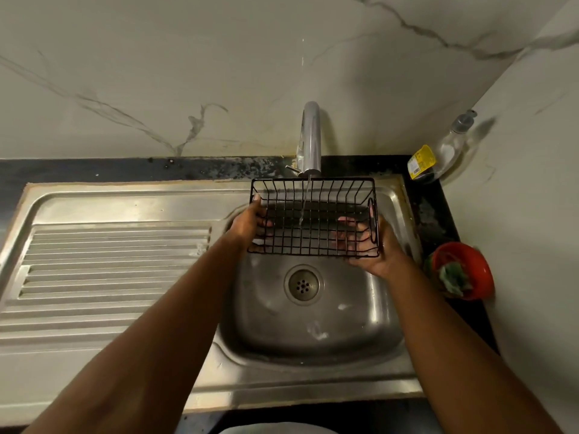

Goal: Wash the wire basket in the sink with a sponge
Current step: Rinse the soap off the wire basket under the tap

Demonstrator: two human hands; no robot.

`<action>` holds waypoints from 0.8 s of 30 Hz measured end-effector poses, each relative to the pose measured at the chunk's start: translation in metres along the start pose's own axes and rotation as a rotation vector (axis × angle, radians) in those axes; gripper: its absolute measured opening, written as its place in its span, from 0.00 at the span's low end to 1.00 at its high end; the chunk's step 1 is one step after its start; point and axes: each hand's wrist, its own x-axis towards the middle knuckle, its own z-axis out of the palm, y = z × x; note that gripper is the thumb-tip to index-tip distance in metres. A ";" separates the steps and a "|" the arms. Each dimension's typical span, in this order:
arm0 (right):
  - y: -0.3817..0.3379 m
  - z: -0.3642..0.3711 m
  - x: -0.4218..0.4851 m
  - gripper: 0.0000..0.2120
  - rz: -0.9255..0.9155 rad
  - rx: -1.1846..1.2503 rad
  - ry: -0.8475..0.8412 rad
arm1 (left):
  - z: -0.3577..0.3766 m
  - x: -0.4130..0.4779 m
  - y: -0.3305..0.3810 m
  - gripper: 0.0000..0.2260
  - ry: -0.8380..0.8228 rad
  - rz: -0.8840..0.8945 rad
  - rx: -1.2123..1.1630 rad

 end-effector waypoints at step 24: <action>0.009 0.001 -0.028 0.30 -0.169 0.104 0.050 | -0.020 -0.005 -0.025 0.27 -0.159 -0.054 -0.467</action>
